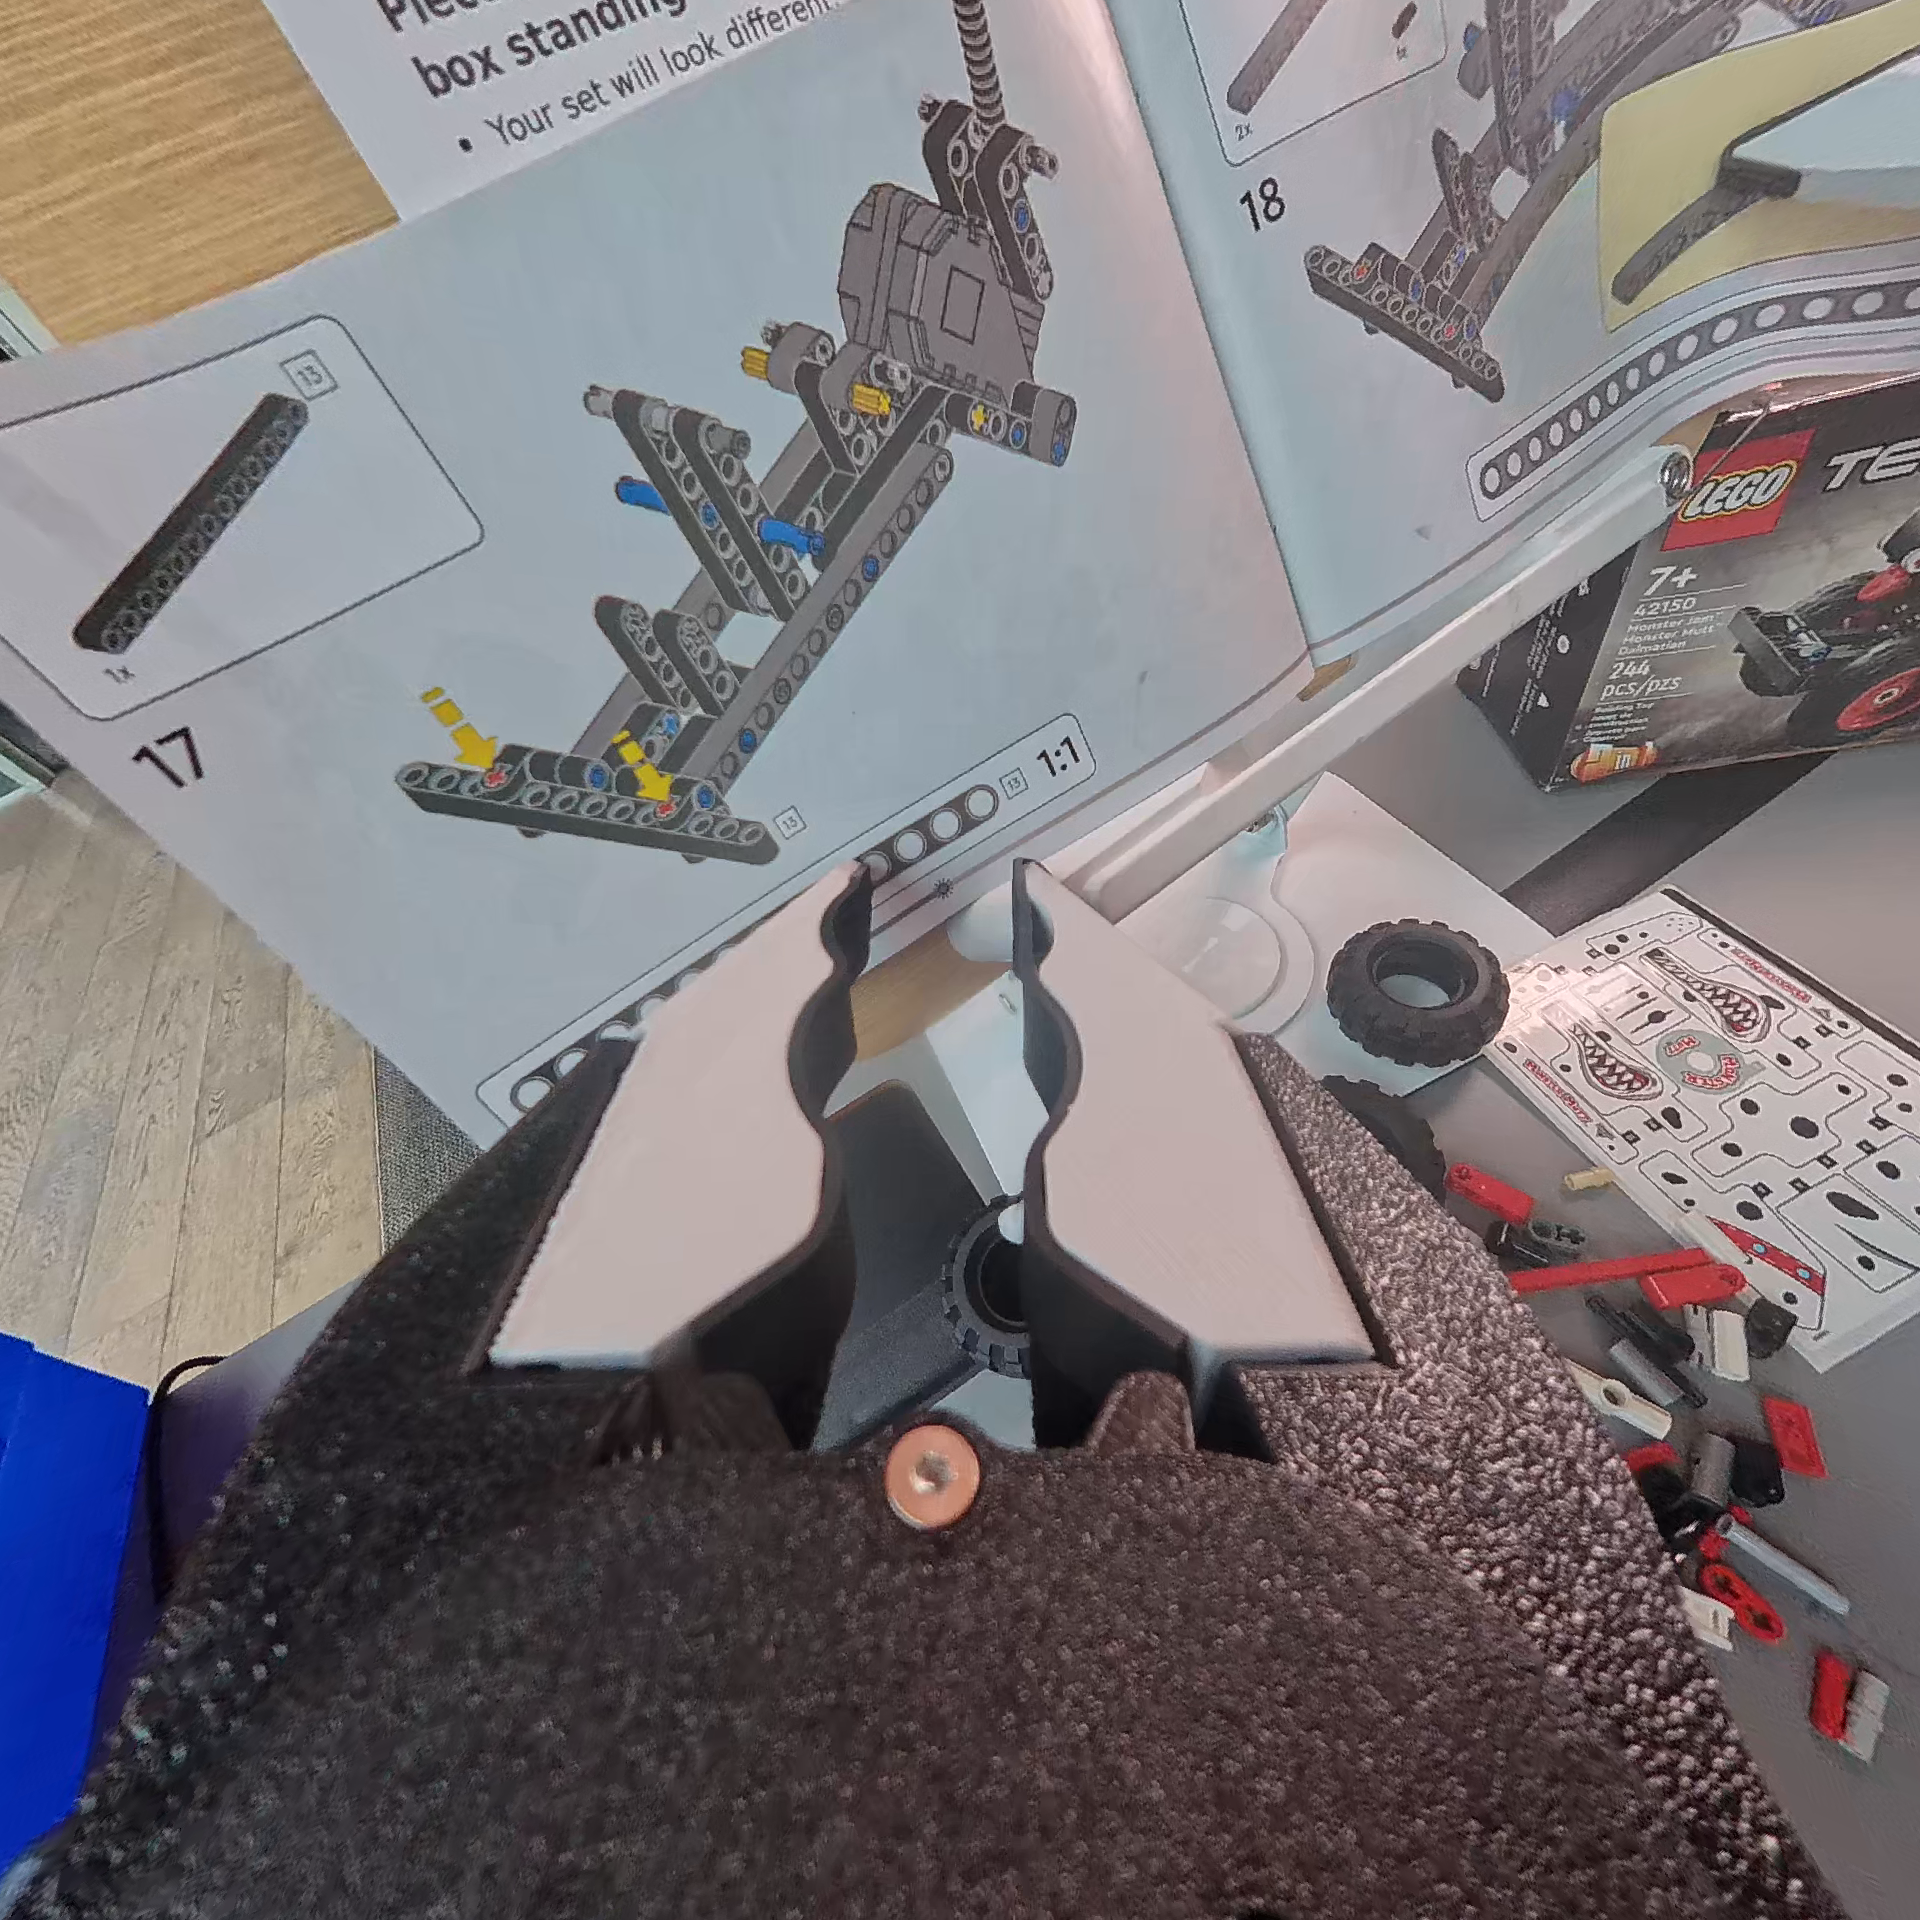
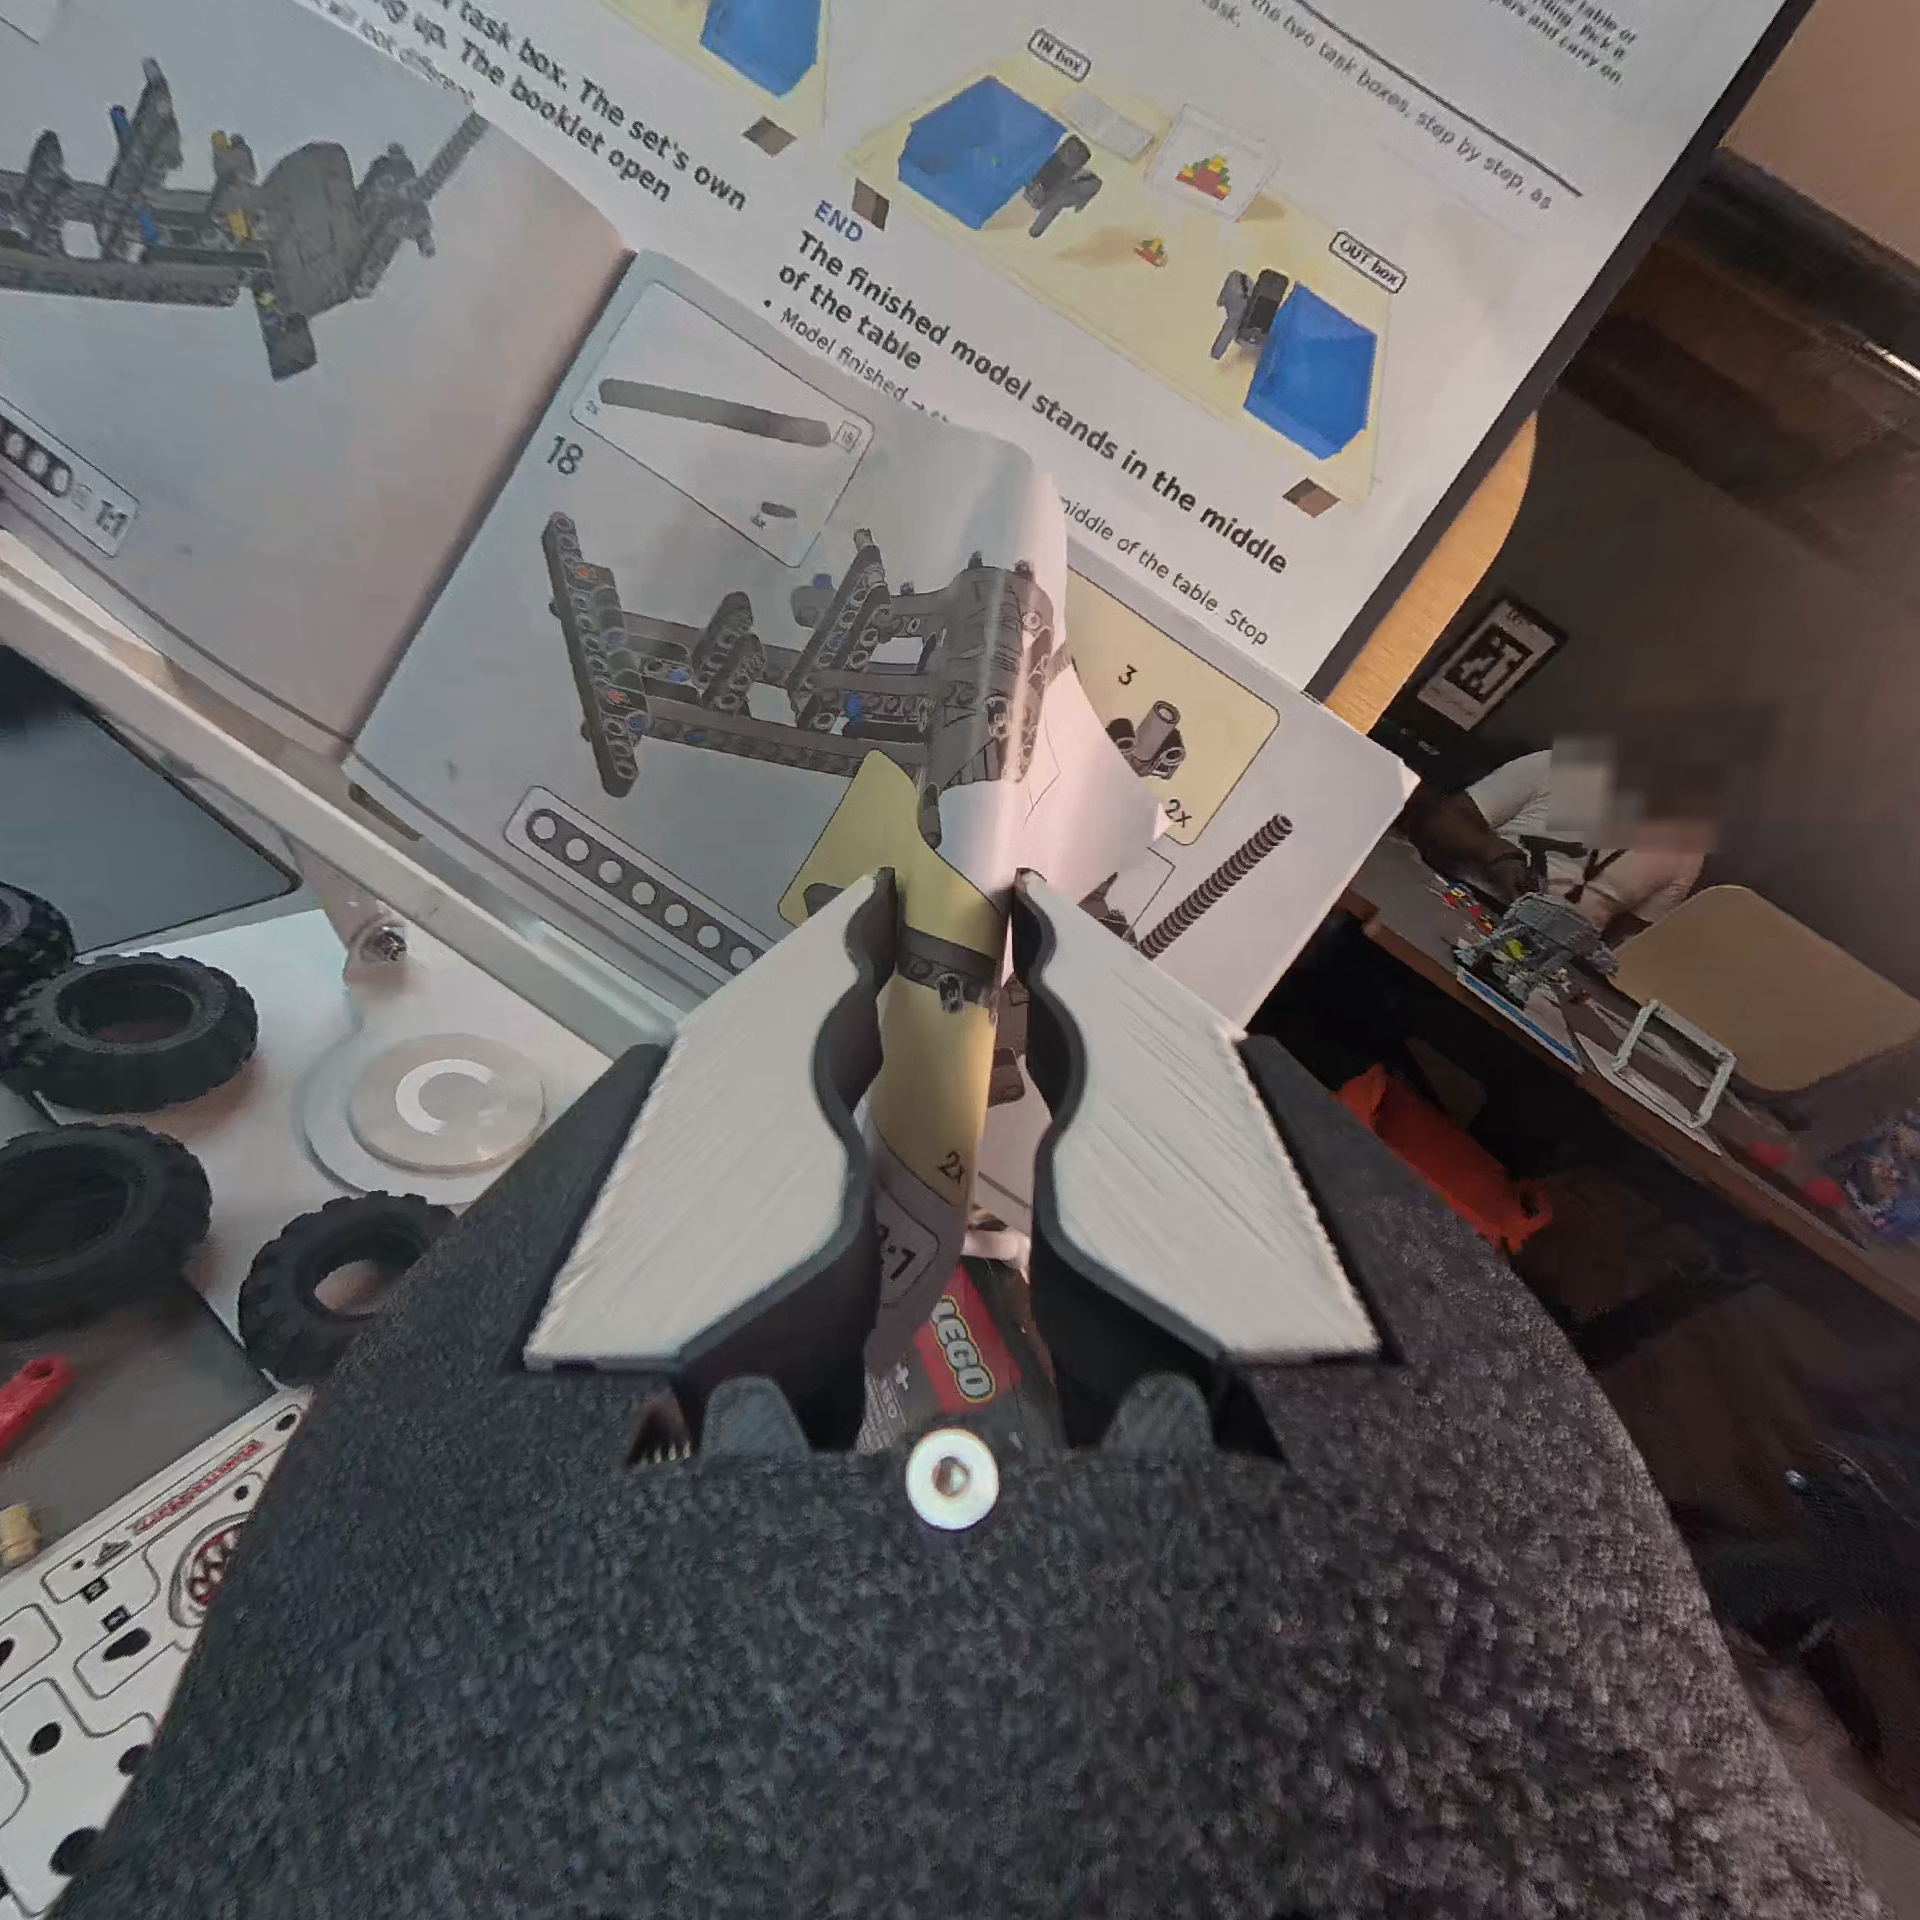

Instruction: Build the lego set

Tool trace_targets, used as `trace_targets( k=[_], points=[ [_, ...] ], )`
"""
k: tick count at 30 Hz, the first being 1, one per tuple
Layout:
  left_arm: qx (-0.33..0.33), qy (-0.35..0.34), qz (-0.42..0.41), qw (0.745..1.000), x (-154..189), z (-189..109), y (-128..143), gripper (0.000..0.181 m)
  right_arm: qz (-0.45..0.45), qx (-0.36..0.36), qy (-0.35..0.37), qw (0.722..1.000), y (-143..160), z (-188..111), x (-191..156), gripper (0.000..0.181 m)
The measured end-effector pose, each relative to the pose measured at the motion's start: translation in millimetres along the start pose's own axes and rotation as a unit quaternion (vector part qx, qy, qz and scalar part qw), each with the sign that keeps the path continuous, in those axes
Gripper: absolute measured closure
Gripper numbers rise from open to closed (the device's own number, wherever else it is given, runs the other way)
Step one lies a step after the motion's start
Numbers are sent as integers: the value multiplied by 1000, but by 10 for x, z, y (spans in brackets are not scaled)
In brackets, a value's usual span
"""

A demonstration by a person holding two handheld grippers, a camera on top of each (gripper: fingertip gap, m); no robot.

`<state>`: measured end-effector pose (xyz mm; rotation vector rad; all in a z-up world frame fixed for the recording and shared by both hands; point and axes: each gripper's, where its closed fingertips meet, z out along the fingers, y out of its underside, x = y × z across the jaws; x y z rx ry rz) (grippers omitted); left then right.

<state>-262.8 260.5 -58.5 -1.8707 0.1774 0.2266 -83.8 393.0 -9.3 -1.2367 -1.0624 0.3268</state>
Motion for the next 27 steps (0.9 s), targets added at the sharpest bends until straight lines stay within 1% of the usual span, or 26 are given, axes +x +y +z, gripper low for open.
trace_targets(
  k=[2,4,6,8,10,12,14,16,17,18,20,21,22,23,24,25,27],
  points=[
    [0,5,-4,1000,3,-12,0,149,27,29,-39,998,-48,-100,-101,164],
    [1,12,-15,1000,5,-33,-7,144,74,34,-121,989,-4,-200,-346,169],
    [9,21,-36,999,3,-63,-34,139,122,15,-211,970,90,-295,-657,167],
    [25,37,-63,997,23,-119,-105,136,122,31,-225,966,52,-353,-789,169],
    [61,66,-85,992,122,-235,-270,135,113,53,-244,962,-92,-411,-942,173],
    [103,117,-104,982,329,-393,-472,135,112,65,-274,953,-267,-450,-1148,172],
    [131,182,-136,965,577,-545,-642,133,91,74,-294,949,-425,-460,-1368,170],
    [135,240,-178,945,766,-629,-739,124,64,81,-306,946,-558,-451,-1597,166],
    [127,258,-198,937,814,-628,-743,119,55,83,-313,944,-615,-443,-1711,163],
    [116,261,-215,934,819,-598,-722,118,48,83,-323,942,-654,-437,-1829,160],
    [94,234,-230,940,726,-491,-622,125,27,74,-354,932,-666,-453,-2070,153],
    [82,219,-231,945,667,-440,-556,131,19,64,-380,923,-644,-494,-2195,146],
    [71,206,-230,949,607,-403,-490,143,15,51,-406,912,-617,-550,-2297,136],
    [64,195,-228,952,545,-385,-437,154,15,48,-423,905,-611,-611,-2351,132],
    [62,189,-226,954,488,-385,-401,160,16,58,-430,901,-636,-669,-2355,133],
    [61,186,-225,954,434,-397,-378,162,23,75,-427,901,-679,-709,-2306,137],
    [64,177,-223,956,304,-431,-347,164,58,103,-396,911,-774,-691,-2068,147]
  ],
)
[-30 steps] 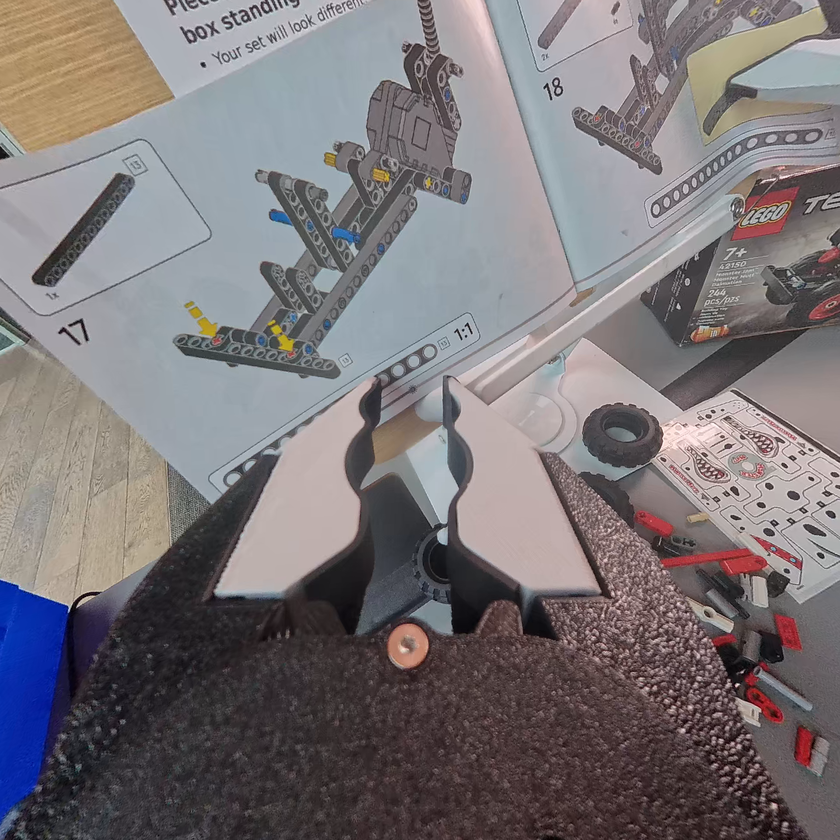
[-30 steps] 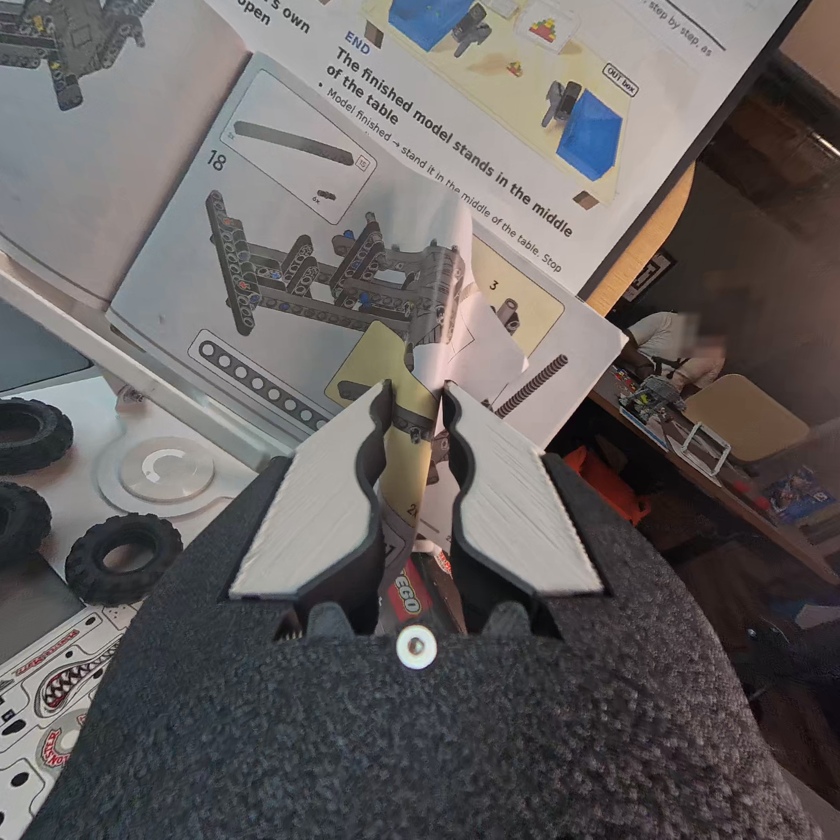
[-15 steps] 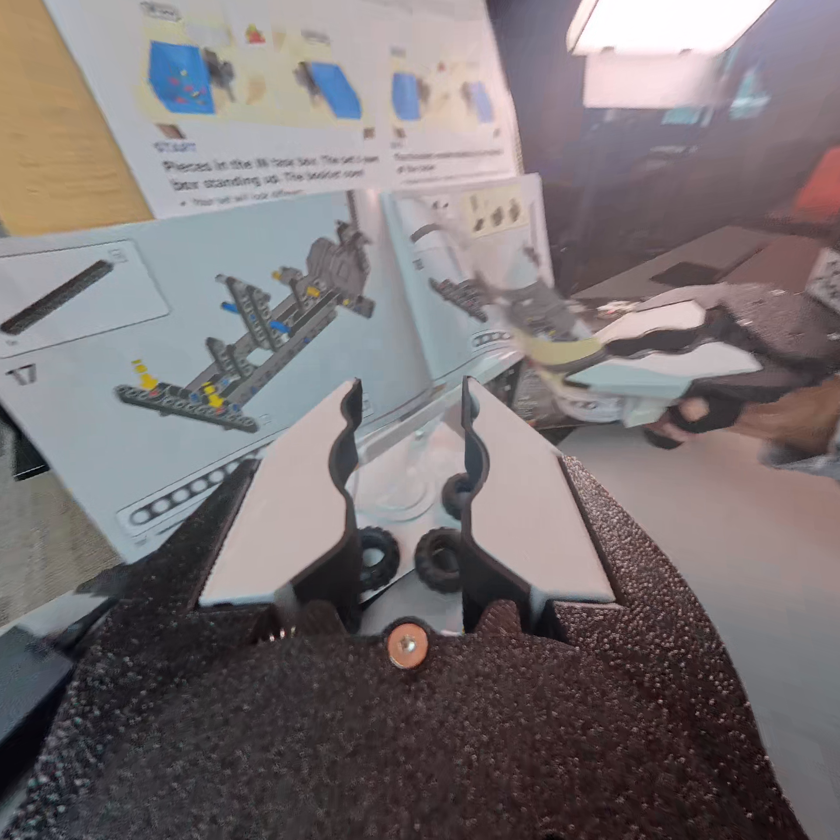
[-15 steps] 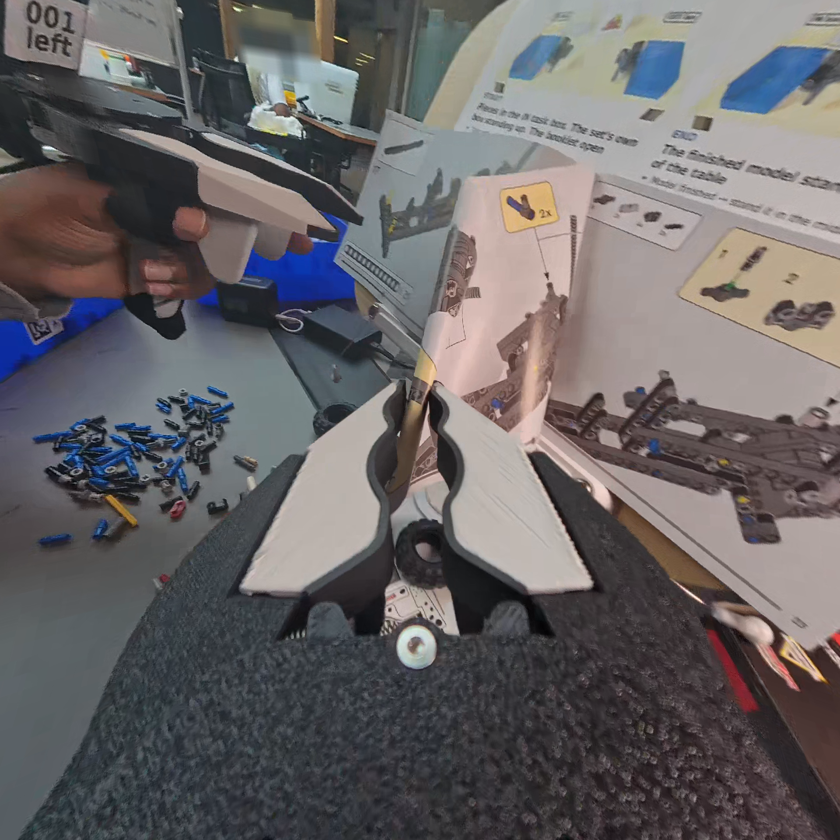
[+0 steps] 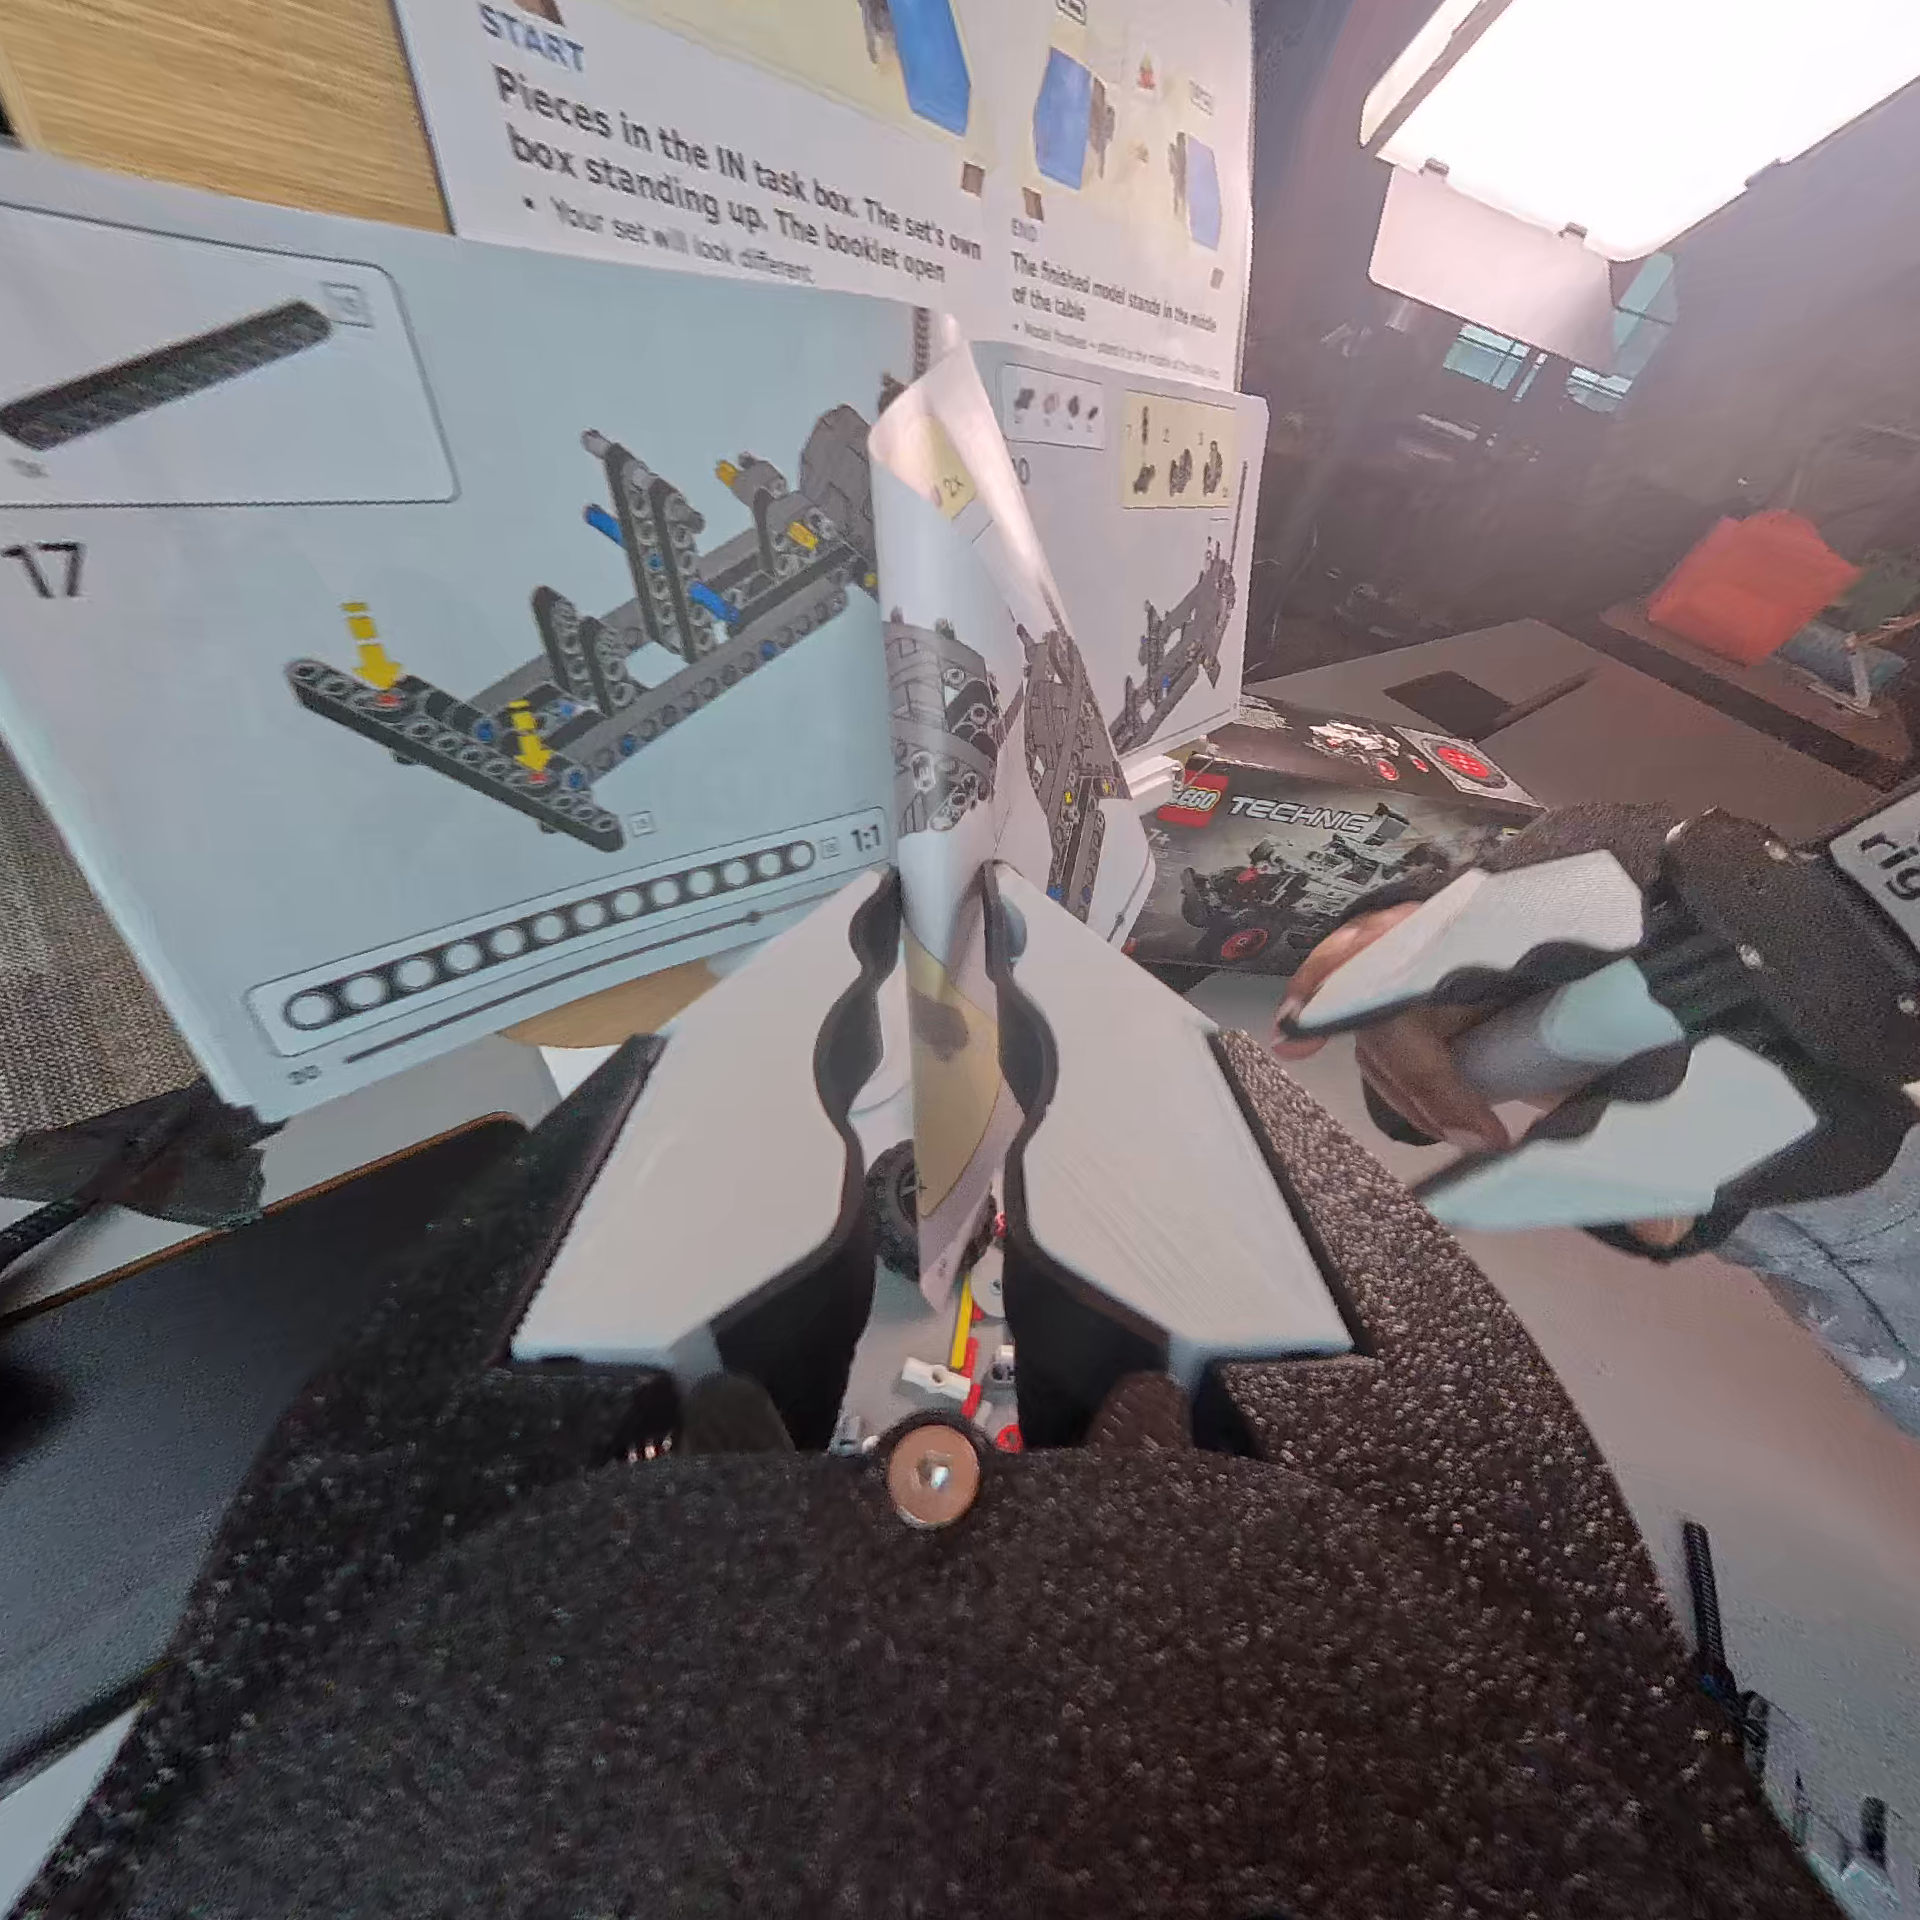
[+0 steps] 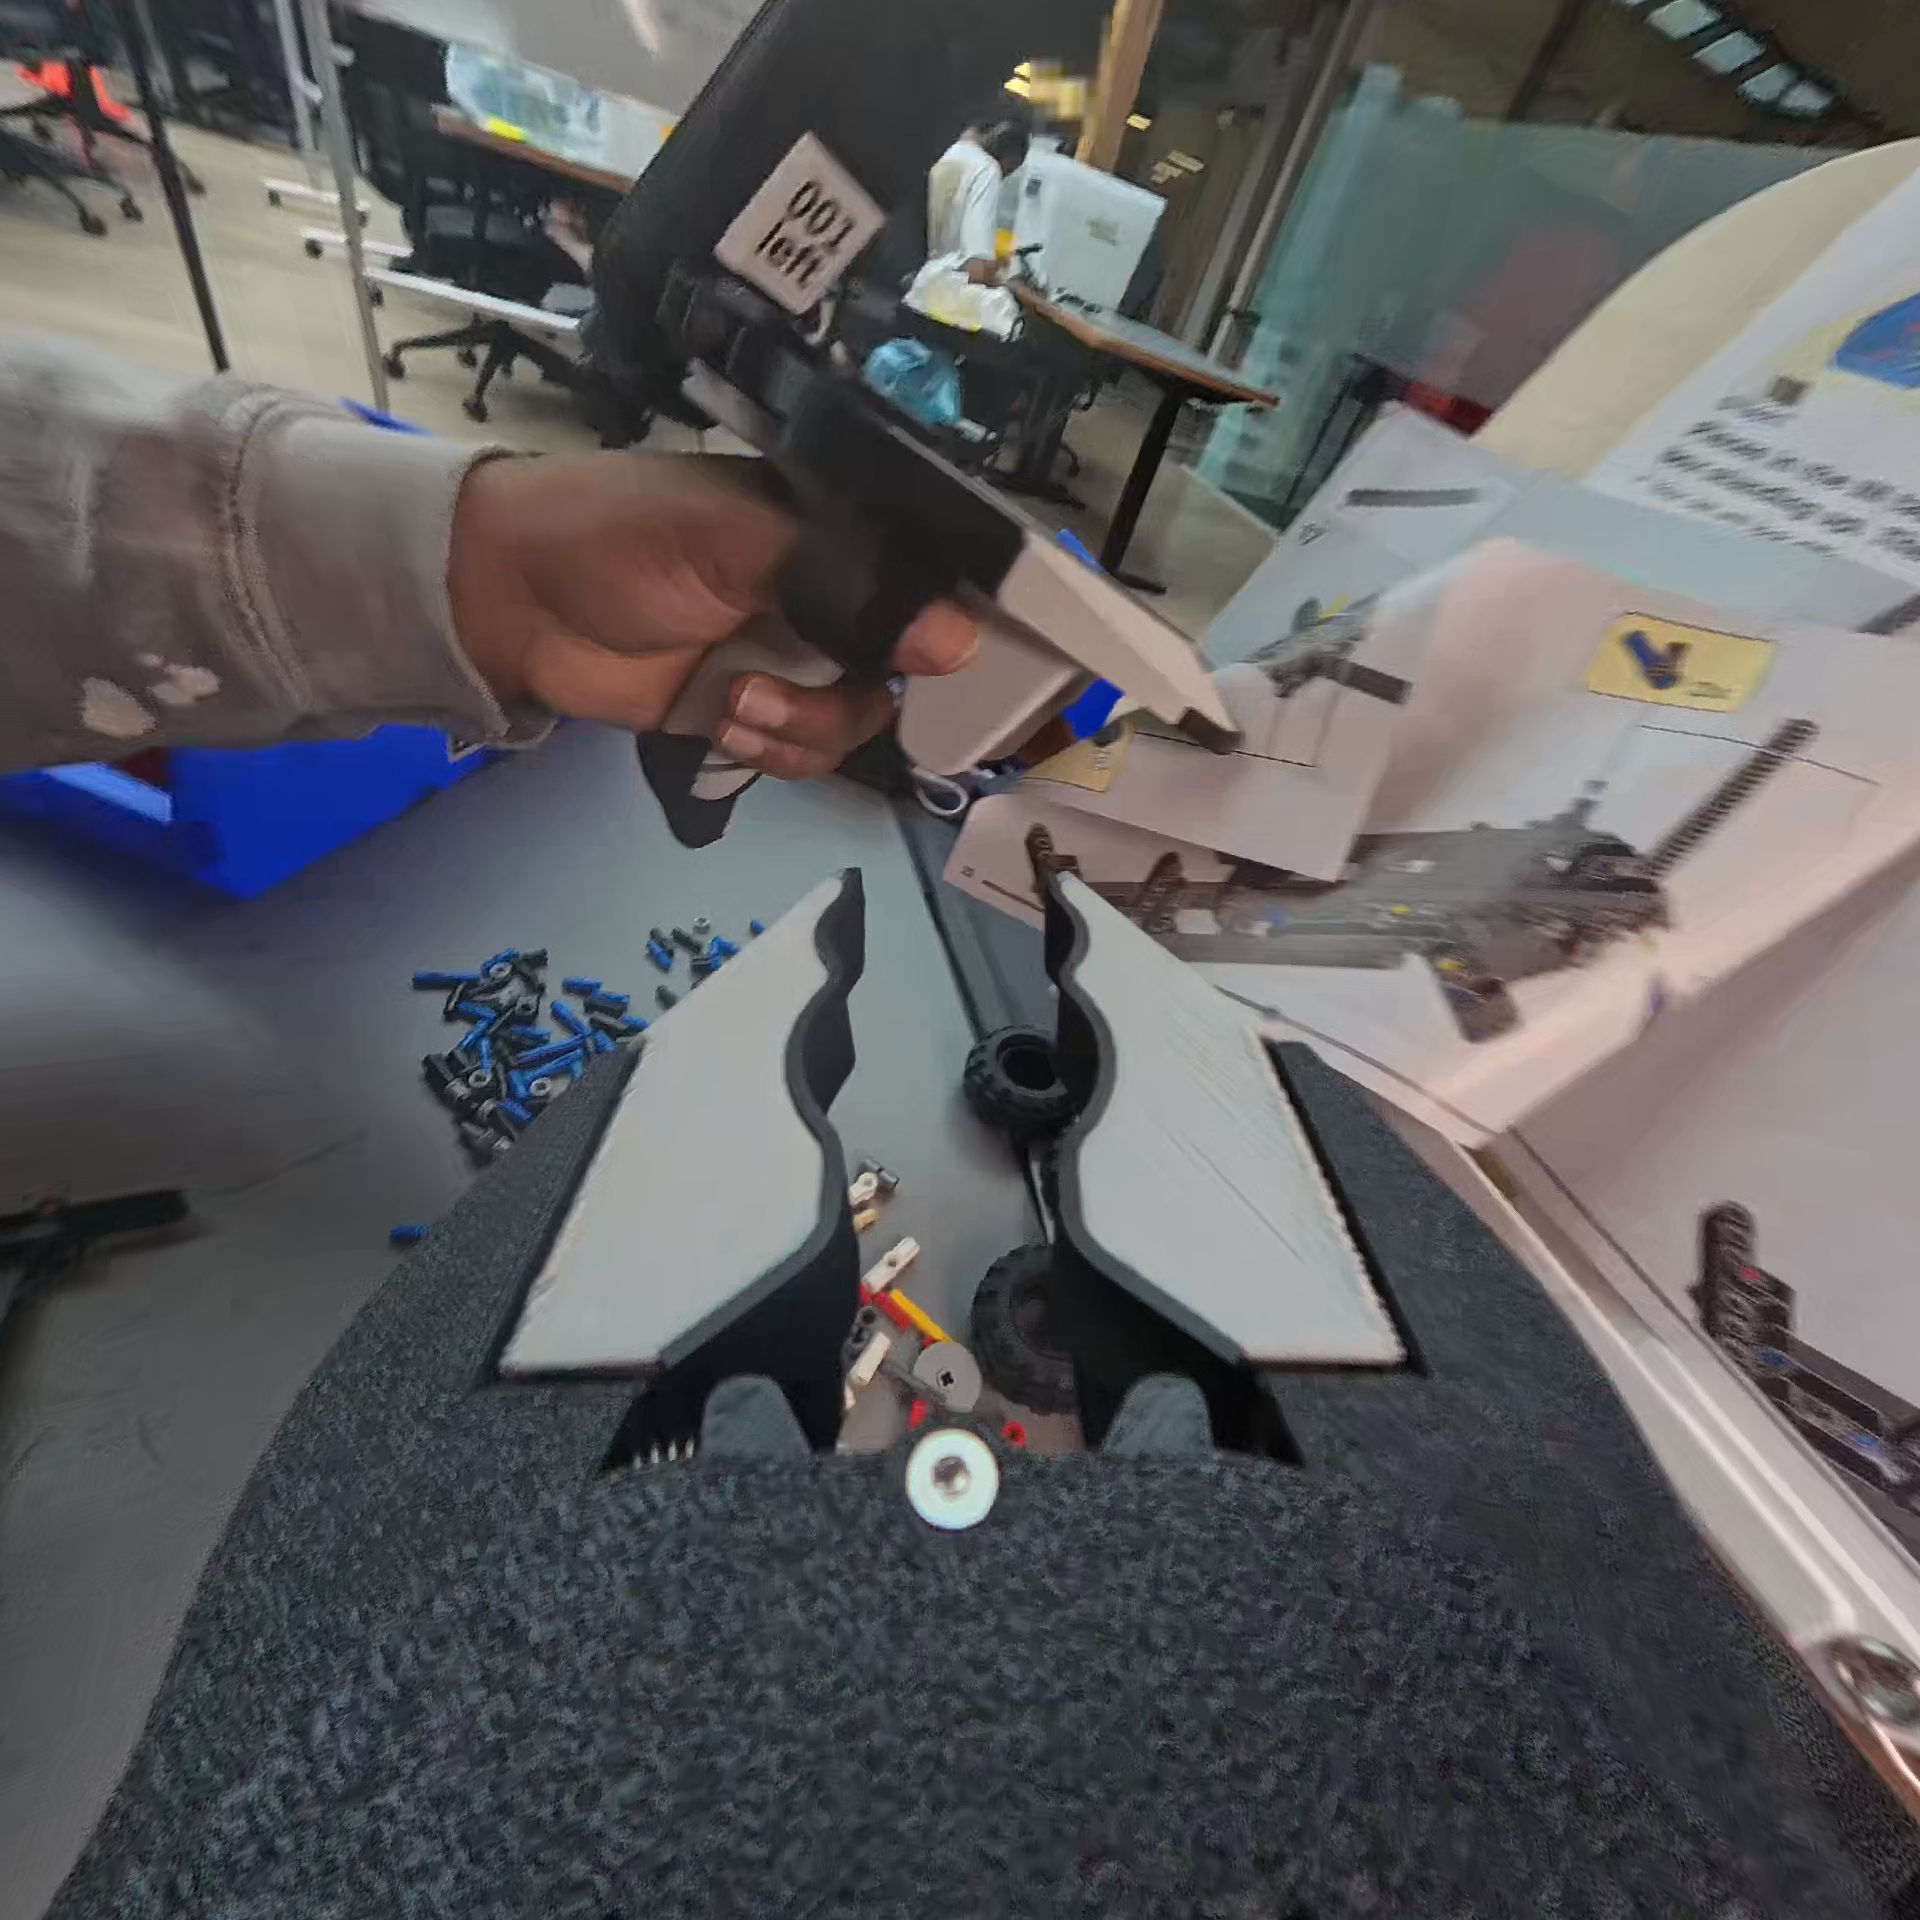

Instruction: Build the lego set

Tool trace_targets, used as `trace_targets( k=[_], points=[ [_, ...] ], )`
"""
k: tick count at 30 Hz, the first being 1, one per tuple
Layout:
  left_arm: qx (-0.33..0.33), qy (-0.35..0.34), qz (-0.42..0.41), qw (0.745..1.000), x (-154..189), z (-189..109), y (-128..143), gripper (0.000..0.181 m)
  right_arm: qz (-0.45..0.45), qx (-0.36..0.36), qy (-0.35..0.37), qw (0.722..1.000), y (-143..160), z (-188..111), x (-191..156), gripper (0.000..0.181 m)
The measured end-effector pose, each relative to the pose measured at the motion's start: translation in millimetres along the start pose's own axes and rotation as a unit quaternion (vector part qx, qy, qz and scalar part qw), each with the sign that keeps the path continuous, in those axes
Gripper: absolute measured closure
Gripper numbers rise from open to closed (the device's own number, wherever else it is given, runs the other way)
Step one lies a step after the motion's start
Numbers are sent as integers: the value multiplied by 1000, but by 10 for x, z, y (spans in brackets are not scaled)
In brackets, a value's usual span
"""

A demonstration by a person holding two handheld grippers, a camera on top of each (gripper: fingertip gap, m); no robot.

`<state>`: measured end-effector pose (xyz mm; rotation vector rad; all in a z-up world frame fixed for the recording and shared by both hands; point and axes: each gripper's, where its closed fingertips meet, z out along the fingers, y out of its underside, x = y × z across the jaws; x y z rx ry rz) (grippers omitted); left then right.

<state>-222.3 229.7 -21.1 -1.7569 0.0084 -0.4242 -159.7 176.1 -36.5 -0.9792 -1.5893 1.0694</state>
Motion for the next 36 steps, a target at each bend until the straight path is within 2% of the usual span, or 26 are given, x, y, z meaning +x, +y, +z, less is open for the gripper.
trace_targets(
  k=[2,3,4,6,7,9,13,15,18,20,22,23,26,29,31,33,34,36],
  points=[
    [2,-15,3,1000,-123,-62,-36,164,32,29,86,995,-74,-156,419,154],
    [3,-21,3,1000,-174,-81,-58,163,51,29,142,988,-57,-234,684,152],
    [5,-24,3,1000,-212,-94,-88,162,69,25,197,978,-24,-302,934,147],
    [11,-26,7,1000,-264,-93,-168,160,96,3,295,951,70,-354,1327,123],
    [15,-29,10,999,-288,-84,-213,159,92,-19,336,937,130,-327,1453,112],
    [30,-40,10,999,-337,-90,-327,155,45,-75,417,905,242,-251,1634,103],
    [117,-83,-19,989,-387,-351,-553,145,4,-86,501,861,275,-103,1733,91],
    [150,-111,-39,982,-423,-519,-493,144,7,-72,518,852,258,-77,1722,88],
    [137,-138,-82,978,-507,-592,-138,137,20,-56,528,847,259,-90,1724,83],
    [115,-124,-146,975,-519,-513,172,131,29,-50,527,848,272,-101,1732,81],
    [84,-71,-246,963,-452,-332,488,118,29,-49,526,849,275,-96,1729,81],
    [76,-35,-313,946,-407,-235,612,112,26,-50,525,849,270,-91,1724,83],
    [101,63,-481,868,-337,-24,775,105,29,-55,518,853,271,-82,1720,84],
    [153,73,-535,828,-431,70,786,105,31,-59,513,856,274,-76,1724,84],
    [178,71,-559,807,-539,117,780,121,28,-61,512,856,271,-71,1723,85],
    [228,66,-551,800,-666,27,675,178,30,-64,511,857,273,-64,1722,86],
    [257,57,-530,806,-717,-71,583,181,30,-66,511,857,273,-64,1722,87],
    [261,30,-471,842,-730,-186,438,181,25,-70,511,856,267,-56,1723,87]
  ],
)
